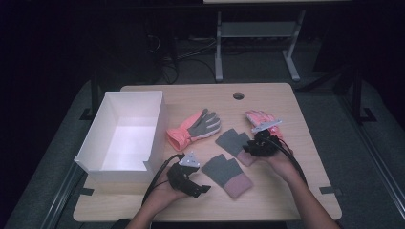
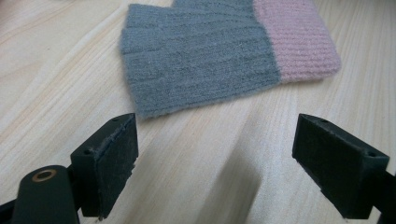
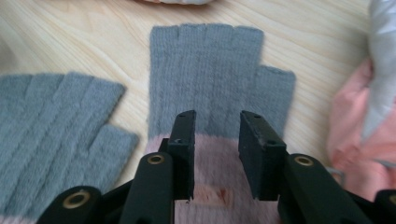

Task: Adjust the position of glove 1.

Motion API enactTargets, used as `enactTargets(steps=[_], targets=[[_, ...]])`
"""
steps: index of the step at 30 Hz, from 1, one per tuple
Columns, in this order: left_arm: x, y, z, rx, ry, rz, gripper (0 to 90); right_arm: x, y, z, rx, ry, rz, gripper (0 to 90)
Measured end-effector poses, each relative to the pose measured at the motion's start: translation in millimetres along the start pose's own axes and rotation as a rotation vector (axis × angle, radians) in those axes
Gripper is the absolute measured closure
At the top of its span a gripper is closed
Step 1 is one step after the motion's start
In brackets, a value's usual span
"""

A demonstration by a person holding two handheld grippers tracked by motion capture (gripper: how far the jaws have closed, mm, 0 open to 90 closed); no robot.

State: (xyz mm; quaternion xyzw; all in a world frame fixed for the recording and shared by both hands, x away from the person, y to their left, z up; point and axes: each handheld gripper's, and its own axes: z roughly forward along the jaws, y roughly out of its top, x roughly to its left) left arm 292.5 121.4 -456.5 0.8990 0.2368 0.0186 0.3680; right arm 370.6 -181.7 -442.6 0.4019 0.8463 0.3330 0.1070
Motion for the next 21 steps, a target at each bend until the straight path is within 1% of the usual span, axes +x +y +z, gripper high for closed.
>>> enactTargets(steps=[1, 2, 3, 4, 6, 9, 10, 11, 12, 14, 15, 17, 18, 20, 21], targets=[[0.0, 0.0, 0.0, 0.000, 0.000, 0.000, 14.0, -0.8, 0.3, 3.0, -0.004, 0.009, 0.000, 64.7], [-0.7, 0.0, 0.6, -0.007, 0.000, -0.009, 14.0, -0.8, 0.3, 3.0, -0.004, 0.009, 0.000, 64.7], [-0.2, 0.3, 0.6, -0.005, 0.002, 0.001, 14.0, -1.3, 1.1, 9.3, -0.001, 0.013, 0.006, 63.9], [-0.4, 0.3, 0.8, -0.006, 0.001, -0.001, 14.0, -1.3, 1.1, 12.7, 0.004, 0.014, 0.008, 64.1], [-1.2, 0.2, 1.3, -0.005, -0.001, -0.002, 14.0, -1.0, 0.2, 18.4, 0.020, 0.007, 0.015, 66.8], [-1.1, 0.0, 1.3, -0.003, 0.000, 0.000, 14.0, -0.6, -1.0, 22.6, 0.012, 0.001, 0.026, 74.1], [-1.1, 0.0, 1.4, -0.002, 0.001, 0.000, 14.0, 0.7, -1.1, 23.1, 0.013, -0.006, 0.022, 76.9], [-1.0, 0.0, 1.4, 0.000, 0.002, -0.001, 14.0, 0.7, -1.1, 23.1, 0.013, -0.006, 0.022, 76.9], [-1.5, 0.0, 1.5, -0.003, 0.001, -0.007, 14.0, 4.6, -0.6, 24.2, 0.012, -0.019, 0.005, 84.2], [-1.9, 0.0, 1.4, -0.002, 0.001, -0.009, 14.0, 6.5, -0.4, 24.8, 0.012, -0.036, -0.014, 85.9], [-2.2, 0.1, 1.2, 0.000, 0.000, -0.009, 14.0, 7.2, -0.4, 24.8, 0.010, -0.040, -0.015, 86.4], [-2.3, 0.0, 1.1, 0.000, 0.000, -0.010, 14.0, 7.3, -0.6, 24.5, 0.007, -0.040, -0.011, 86.6], [-2.1, 0.0, 0.9, 0.001, 0.000, -0.010, 14.0, 7.0, -1.0, 24.0, 0.001, -0.042, 0.000, 86.9], [-1.7, -0.2, 0.7, -0.001, 0.005, -0.008, 14.1, 5.0, -1.1, 18.4, -0.028, -0.029, 0.031, 87.2], [-1.7, -0.2, 0.7, -0.001, 0.005, -0.008, 14.0, 4.4, -0.7, 16.2, -0.037, -0.024, 0.036, 87.3]])
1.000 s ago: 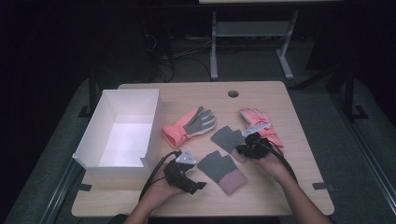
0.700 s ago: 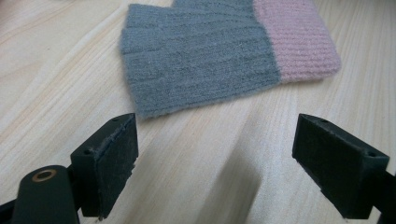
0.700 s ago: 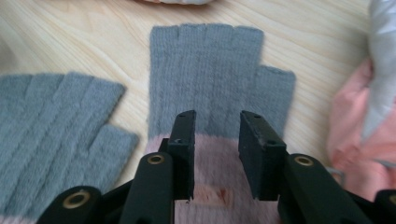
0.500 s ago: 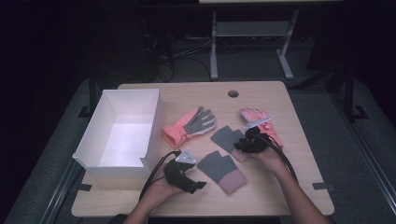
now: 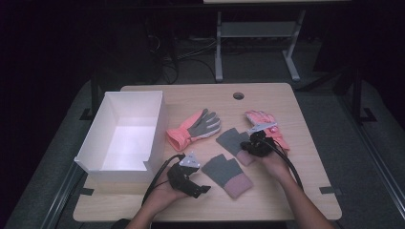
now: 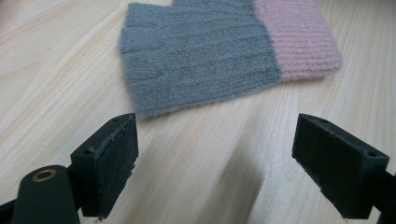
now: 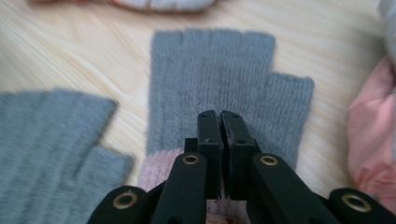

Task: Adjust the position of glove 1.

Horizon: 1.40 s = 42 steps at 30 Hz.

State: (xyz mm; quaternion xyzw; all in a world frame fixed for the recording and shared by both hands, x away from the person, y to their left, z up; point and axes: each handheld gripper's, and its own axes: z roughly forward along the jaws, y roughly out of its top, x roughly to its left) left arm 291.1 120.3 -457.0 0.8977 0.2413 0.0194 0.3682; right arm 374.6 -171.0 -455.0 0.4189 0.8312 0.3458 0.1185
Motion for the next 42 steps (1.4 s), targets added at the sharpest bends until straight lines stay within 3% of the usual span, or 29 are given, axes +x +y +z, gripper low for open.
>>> enactTargets(steps=[3, 12, 20, 21, 23, 29, 34, 38, 42], targets=[[1.5, -0.1, -0.1, 0.002, 0.003, 0.004, 14.1, -1.6, 1.5, -10.1, -0.047, 0.019, 0.010, 87.3], [0.5, 0.2, -2.0, -0.006, 0.008, -0.001, 14.0, 6.6, -1.4, -44.1, -0.112, 0.062, 0.051, 87.2], [2.0, -0.1, -4.8, -0.011, 0.019, 0.005, 14.1, 28.9, -17.8, -66.0, -0.123, 0.096, 0.049, 87.1], [1.6, -0.6, -5.6, -0.020, 0.020, -0.008, 14.1, 34.7, -21.7, -69.0, -0.129, 0.111, 0.043, 87.1], [1.1, -0.3, -5.5, -0.035, 0.021, -0.021, 14.1, 40.3, -25.8, -70.9, -0.128, 0.120, 0.039, 87.1], [1.4, -0.2, -4.3, -0.019, 0.022, -0.007, 14.1, 59.6, -33.3, -70.4, -0.102, 0.146, 0.039, 87.1], [1.6, 0.3, -4.9, -0.031, 0.021, -0.012, 14.1, 68.1, -31.8, -63.9, -0.089, 0.165, 0.035, 87.1], [2.4, 0.2, -4.3, -0.005, 0.022, 0.007, 14.1, 76.2, -32.1, -56.6, -0.062, 0.163, 0.012, 87.1], [1.9, 0.2, -5.6, -0.025, 0.024, -0.008, 14.0, 78.5, -32.8, -53.7, -0.050, 0.158, 0.015, 87.1]])
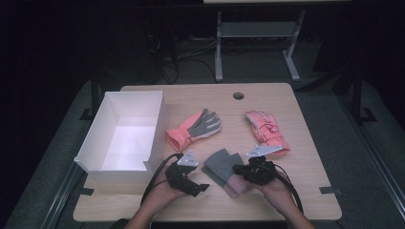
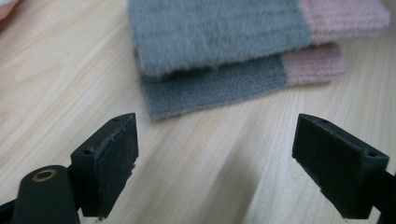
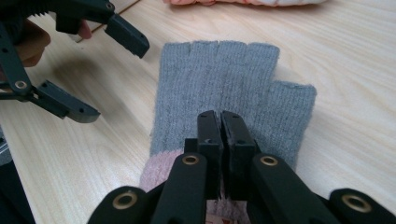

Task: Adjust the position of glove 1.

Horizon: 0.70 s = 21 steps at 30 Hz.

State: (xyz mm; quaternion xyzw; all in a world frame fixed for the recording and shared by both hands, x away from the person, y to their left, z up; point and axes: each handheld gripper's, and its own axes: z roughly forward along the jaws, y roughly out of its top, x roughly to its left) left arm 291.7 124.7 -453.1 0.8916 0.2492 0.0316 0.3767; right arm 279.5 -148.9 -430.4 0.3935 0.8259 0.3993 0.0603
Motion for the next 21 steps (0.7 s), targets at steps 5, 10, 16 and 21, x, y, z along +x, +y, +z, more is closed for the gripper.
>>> enactTargets(steps=[5, 10, 16, 21], targets=[[0.5, -0.2, 1.2, 0.003, 0.002, 0.001, 14.0, 3.4, -0.7, 4.9, 0.016, 0.003, -0.008, 87.1], [0.2, 0.4, 0.1, 0.002, 0.005, 0.002, 14.1, 6.3, -2.6, 11.6, 0.038, 0.000, -0.012, 86.2], [0.6, 0.4, -1.5, 0.003, 0.018, 0.000, 16.0, 3.1, 0.4, 5.6, 0.018, 0.015, -0.017, 70.0], [-1.0, 3.1, -7.5, -0.039, 0.000, -0.058, 36.3, -14.4, 0.4, -12.7, 0.009, -0.043, -0.060, 73.4]])
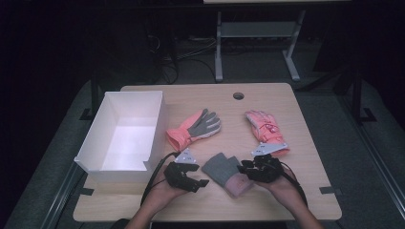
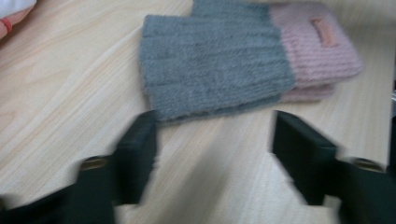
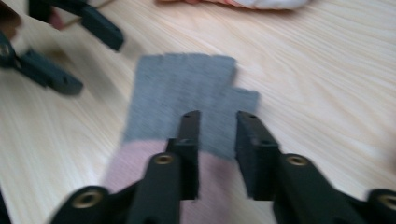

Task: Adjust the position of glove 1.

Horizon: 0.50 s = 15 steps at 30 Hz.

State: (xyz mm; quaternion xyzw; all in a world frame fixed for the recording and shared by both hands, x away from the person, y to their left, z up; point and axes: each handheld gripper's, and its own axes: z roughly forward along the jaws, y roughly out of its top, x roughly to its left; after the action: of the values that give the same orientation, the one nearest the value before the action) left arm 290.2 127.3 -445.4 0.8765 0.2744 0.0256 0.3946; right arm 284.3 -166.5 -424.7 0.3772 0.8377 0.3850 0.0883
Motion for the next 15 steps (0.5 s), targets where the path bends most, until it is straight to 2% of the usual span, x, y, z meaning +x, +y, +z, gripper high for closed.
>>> enactTargets(steps=[2, 3, 4, 7, 8, 9, 10, 11, 12, 15], targets=[[-0.6, 0.8, -1.2, -0.001, -0.006, 0.003, 50.7, -7.5, -2.6, -3.9, 0.005, -0.010, -0.023, 84.1], [-1.6, 1.5, -2.0, -0.005, -0.017, 0.007, 50.7, -7.5, -2.6, -3.9, 0.005, -0.010, -0.023, 84.1], [-4.0, 2.4, -2.6, -0.001, -0.018, 0.012, 65.1, -14.9, -8.3, -8.0, 0.012, -0.017, -0.045, 89.8], [-6.6, 3.8, -2.0, 0.014, -0.038, 0.014, 84.2, -22.2, -18.1, -11.3, 0.032, -0.021, -0.058, 90.0], [-7.8, 4.9, 0.6, 0.014, -0.063, 0.006, 89.6, -29.4, -29.6, -14.4, 0.047, -0.006, -0.078, 90.0], [-7.8, 4.9, 0.6, 0.014, -0.063, 0.006, 89.6, -29.4, -29.6, -14.4, 0.047, -0.006, -0.078, 90.0], [-9.6, 6.1, 4.6, 0.033, -0.068, 0.006, 89.7, -35.6, -41.1, -16.5, 0.060, 0.007, -0.081, 90.0], [-9.6, 6.1, 4.6, 0.033, -0.068, 0.006, 89.7, -35.6, -41.1, -16.5, 0.060, 0.007, -0.081, 90.0], [-11.9, 6.2, 9.8, 0.058, -0.058, 0.008, 89.7, -39.5, -46.0, -14.6, 0.075, 0.016, -0.077, 90.0], [-13.3, 6.3, 13.4, 0.068, -0.056, 0.011, 89.6, -40.3, -45.8, -11.5, 0.080, 0.016, -0.080, 90.0]])
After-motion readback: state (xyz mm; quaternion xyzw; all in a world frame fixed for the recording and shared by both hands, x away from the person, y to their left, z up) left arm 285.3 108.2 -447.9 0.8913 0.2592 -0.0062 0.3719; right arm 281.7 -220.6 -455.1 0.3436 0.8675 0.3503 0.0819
